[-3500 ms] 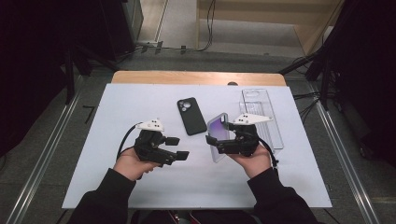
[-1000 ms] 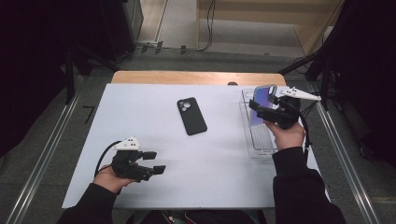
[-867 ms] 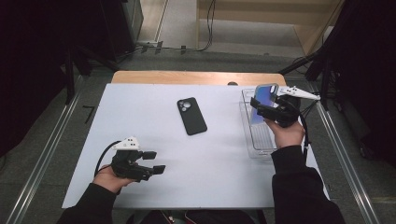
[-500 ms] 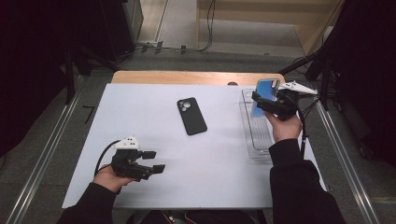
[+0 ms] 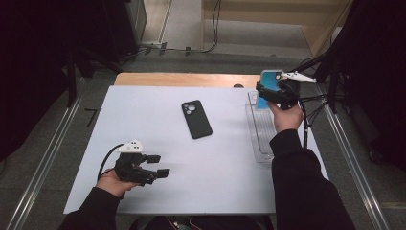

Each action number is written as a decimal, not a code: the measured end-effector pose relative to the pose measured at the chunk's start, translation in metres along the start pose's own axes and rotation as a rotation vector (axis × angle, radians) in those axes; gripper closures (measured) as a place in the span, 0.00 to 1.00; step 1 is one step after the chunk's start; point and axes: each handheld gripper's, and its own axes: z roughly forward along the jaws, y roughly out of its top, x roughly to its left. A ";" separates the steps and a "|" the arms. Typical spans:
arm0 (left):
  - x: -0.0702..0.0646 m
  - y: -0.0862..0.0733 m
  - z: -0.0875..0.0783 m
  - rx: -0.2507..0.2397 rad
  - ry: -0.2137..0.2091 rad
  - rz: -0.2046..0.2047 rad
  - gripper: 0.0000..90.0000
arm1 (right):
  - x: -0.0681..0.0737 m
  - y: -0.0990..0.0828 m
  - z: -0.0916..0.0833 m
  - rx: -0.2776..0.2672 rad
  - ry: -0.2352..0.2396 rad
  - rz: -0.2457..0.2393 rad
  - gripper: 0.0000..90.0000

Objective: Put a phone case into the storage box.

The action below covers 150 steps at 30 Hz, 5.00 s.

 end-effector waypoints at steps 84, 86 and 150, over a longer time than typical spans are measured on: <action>0.003 0.002 0.000 -0.012 -0.013 -0.018 0.33 | -0.011 -0.029 0.080 0.093 -0.109 -0.002 0.11; 0.003 0.002 0.000 -0.011 -0.012 -0.019 0.33 | -0.012 -0.028 0.078 0.104 -0.103 0.000 0.10; 0.025 0.019 -0.003 -0.002 0.005 -0.075 0.33 | 0.041 -0.052 -0.058 0.257 0.453 -0.086 0.13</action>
